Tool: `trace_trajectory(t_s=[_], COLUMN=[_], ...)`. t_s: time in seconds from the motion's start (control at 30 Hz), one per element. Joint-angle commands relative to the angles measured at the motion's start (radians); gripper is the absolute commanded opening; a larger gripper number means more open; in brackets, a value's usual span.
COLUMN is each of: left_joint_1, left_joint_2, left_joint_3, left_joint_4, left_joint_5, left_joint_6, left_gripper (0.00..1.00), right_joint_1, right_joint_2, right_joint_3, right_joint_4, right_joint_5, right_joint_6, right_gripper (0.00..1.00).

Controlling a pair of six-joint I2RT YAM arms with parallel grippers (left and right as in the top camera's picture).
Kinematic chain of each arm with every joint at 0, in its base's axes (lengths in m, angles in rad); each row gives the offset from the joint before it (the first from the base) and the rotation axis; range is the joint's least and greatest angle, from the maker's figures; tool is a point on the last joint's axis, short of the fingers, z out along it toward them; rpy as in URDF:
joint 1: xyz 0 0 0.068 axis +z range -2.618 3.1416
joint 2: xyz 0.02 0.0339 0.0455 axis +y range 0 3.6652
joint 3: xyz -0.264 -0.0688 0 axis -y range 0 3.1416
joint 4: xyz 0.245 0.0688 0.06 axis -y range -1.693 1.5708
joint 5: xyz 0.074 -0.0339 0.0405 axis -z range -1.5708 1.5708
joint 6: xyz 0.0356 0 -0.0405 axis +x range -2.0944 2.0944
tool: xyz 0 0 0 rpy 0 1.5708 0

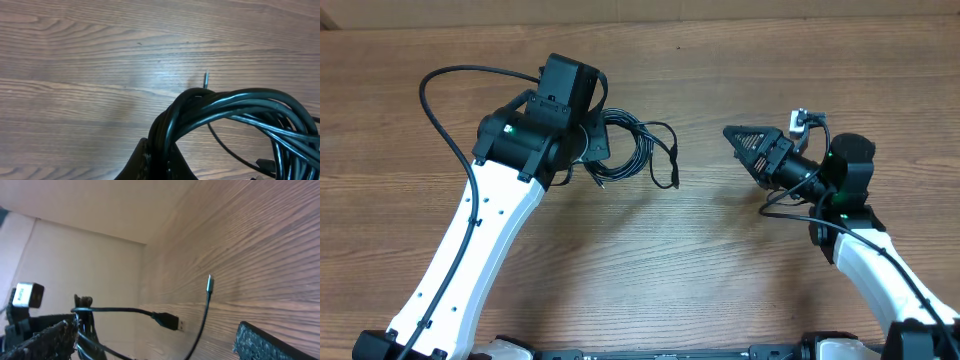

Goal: Untangle cables
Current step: 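Move the right gripper toward the hanging cables below the left gripper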

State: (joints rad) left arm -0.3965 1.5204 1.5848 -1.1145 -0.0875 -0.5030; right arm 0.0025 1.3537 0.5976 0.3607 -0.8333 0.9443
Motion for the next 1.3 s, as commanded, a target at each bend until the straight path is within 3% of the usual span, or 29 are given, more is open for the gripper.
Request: trace_trajectory(t_s=[0.0,0.07,0.27,0.43,0.57,0.67,0.73,0.77,0.97,1.1,1.27], left_joint_1=[0.006,0.006,0.006,0.006,0.006,0.006,0.006,0.006,0.006,0.003,0.004], left_joint_2=[-0.017,-0.017,-0.017,-0.017,-0.017,-0.017,-0.017,-0.015,0.0,0.0,0.0], left_joint_3=[0.021,0.021,0.021,0.021,0.021,0.021,0.021,0.021,0.02,0.02,0.02], left_joint_4=[0.017,0.018,0.02,0.027,0.027,0.027,0.027,0.028,0.027,0.018,0.0], left_joint_5=[0.063,0.063,0.063,0.061,0.016,-0.013,-0.034,-0.048,-0.073,-0.07,-0.071], left_joint_6=[-0.021,-0.022,-0.099,-0.133,-0.133,-0.145,-0.184,-0.211,-0.262,-0.261,-0.262], left_gripper=[0.05,0.04,0.04,0.04,0.04,0.04,0.04,0.04,0.04,0.04,0.04], right_joint_1=[0.065,0.127,0.303,0.33,0.318,0.304,0.286,0.269,0.237,0.294,0.43], right_joint_2=[0.006,0.006,0.006,0.006,0.006,0.002,-0.014,-0.037,-0.159,-0.177,-0.166], right_joint_3=[0.024,0.024,0.024,0.024,0.024,0.024,0.027,0.027,0.027,0.027,0.027], right_joint_4=[0.02,0.019,-0.018,-0.016,-0.018,-0.015,-0.018,-0.028,-0.14,-0.165,-0.144], right_joint_5=[0.012,0.046,0.234,0.221,0.177,0.173,0.166,0.166,0.166,0.191,0.373], right_joint_6=[0.055,0.055,0.195,0.273,0.245,0.159,0.111,0.101,0.108,0.16,0.273], right_gripper=[0.97,0.89,0.88,0.84,0.8,0.68,0.7,0.76,0.79,0.79,0.79])
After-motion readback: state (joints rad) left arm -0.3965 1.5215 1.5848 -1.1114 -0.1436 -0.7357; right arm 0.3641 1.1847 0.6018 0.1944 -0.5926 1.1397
